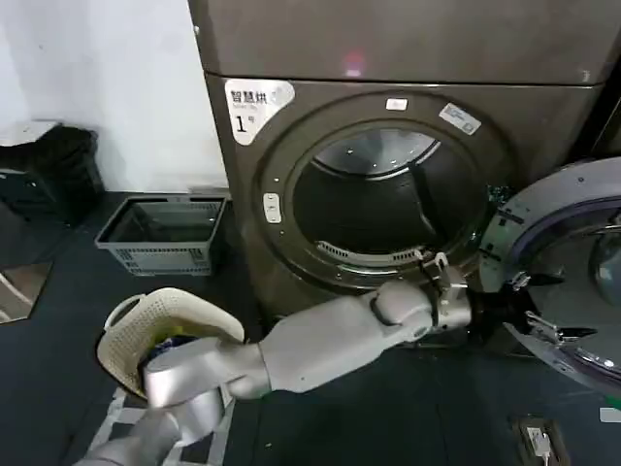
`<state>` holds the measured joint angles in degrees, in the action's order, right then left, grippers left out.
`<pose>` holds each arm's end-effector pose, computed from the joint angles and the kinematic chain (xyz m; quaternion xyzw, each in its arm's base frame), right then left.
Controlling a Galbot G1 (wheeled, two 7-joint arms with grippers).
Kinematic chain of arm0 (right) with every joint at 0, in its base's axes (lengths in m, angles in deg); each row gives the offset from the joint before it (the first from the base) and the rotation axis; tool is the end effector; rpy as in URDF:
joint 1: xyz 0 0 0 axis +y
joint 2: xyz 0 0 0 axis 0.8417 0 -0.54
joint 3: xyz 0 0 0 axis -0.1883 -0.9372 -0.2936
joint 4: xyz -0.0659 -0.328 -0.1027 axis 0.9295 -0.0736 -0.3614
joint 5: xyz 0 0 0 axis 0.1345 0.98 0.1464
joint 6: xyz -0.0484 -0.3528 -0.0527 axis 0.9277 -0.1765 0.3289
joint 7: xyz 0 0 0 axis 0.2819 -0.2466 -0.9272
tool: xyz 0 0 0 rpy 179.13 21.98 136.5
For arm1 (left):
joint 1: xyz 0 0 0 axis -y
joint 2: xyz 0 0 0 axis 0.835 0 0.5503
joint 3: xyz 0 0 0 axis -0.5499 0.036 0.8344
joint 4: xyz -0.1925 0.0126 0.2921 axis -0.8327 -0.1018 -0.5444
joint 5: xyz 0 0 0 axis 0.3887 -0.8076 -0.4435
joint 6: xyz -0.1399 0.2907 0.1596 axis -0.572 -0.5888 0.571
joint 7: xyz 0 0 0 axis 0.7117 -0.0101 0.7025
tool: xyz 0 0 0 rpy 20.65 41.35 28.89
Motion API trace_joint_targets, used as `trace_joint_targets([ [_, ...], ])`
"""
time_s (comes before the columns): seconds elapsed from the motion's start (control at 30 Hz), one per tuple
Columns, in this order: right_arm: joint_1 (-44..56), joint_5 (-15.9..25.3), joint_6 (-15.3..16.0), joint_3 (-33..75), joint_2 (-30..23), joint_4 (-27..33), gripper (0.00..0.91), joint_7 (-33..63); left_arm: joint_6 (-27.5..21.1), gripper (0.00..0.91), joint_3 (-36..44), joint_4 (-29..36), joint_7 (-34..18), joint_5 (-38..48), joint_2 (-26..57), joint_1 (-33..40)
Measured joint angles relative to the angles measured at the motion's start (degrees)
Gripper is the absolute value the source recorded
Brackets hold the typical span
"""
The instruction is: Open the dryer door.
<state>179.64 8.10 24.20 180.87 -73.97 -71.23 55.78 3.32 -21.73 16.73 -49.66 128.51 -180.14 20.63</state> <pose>-0.1338 -0.5213 -0.0615 0.6399 0.7363 -0.1247 0.1811 0.4317 -0.3412 -0.1998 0.7130 0.6993 -0.0253 0.0443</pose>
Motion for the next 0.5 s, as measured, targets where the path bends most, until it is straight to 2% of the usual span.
trace_joint_targets([
  [0.2, -0.3, 0.0, 0.0, -0.4, 0.0, -0.3, 0.907, 0.0, 0.0, 0.907, 0.6, 3.1, 0.0, 0.1, 0.1, 0.0],
  [0.5, -0.5, 0.0, 0.0, -0.7, 0.0, -0.6, 0.907, 0.0, 0.6, 0.907, 1.6, 8.9, -1.4, 1.3, 7.8, 1.3],
])
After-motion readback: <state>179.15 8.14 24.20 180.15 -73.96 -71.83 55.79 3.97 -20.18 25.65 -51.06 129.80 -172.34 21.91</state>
